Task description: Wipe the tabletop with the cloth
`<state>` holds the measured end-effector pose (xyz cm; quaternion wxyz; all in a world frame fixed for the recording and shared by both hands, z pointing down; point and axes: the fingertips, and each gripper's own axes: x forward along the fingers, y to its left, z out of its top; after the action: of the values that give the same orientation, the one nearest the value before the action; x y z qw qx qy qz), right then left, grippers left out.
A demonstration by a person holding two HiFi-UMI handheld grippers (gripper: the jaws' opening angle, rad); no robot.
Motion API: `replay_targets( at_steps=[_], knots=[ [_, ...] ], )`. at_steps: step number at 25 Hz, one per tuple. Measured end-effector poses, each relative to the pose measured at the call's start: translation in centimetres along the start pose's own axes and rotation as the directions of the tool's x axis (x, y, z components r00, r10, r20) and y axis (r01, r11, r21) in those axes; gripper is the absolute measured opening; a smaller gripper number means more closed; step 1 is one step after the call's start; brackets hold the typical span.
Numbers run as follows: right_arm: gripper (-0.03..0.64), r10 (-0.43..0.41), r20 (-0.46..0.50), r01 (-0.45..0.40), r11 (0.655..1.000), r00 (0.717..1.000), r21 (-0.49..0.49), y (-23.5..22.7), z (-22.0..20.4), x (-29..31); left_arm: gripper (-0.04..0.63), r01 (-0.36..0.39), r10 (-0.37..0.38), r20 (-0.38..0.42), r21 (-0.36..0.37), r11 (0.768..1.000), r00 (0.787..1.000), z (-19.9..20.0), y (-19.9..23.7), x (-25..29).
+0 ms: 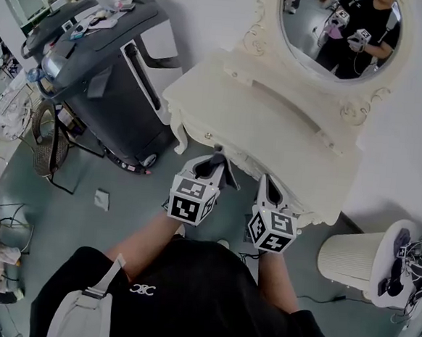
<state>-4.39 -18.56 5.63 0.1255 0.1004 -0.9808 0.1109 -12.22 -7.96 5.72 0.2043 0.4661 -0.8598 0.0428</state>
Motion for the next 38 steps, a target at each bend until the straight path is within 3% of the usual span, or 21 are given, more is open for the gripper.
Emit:
replay_targets(
  at_steps=[15, 22, 30, 38],
  knots=[
    [0.003, 0.117, -0.036, -0.118, 0.992, 0.993, -0.054, -1.3, -1.1, 0.6, 0.064, -0.135, 0.135, -0.023, -0.027, 0.99, 0.991, -1.7, -1.1, -0.6],
    [0.003, 0.195, -0.067, -0.199, 0.978, 0.979, -0.064, 1.0, -1.8, 2.2, 0.064, -0.192, 0.191, -0.019, -0.059, 0.98, 0.981, -2.4, 0.7, -1.4],
    [0.003, 0.147, -0.058, -0.152, 0.984, 0.987, -0.092, 4.7, -1.4, 5.8, 0.064, -0.156, 0.156, 0.003, -0.057, 0.986, 0.988, -1.6, 6.5, -1.5],
    [0.003, 0.033, -0.051, -0.036, 0.998, 0.998, -0.048, 13.5, -2.0, 12.1, 0.064, -0.059, 0.058, -0.027, -0.039, 0.998, 0.998, -1.9, 18.5, -2.4]
  ],
)
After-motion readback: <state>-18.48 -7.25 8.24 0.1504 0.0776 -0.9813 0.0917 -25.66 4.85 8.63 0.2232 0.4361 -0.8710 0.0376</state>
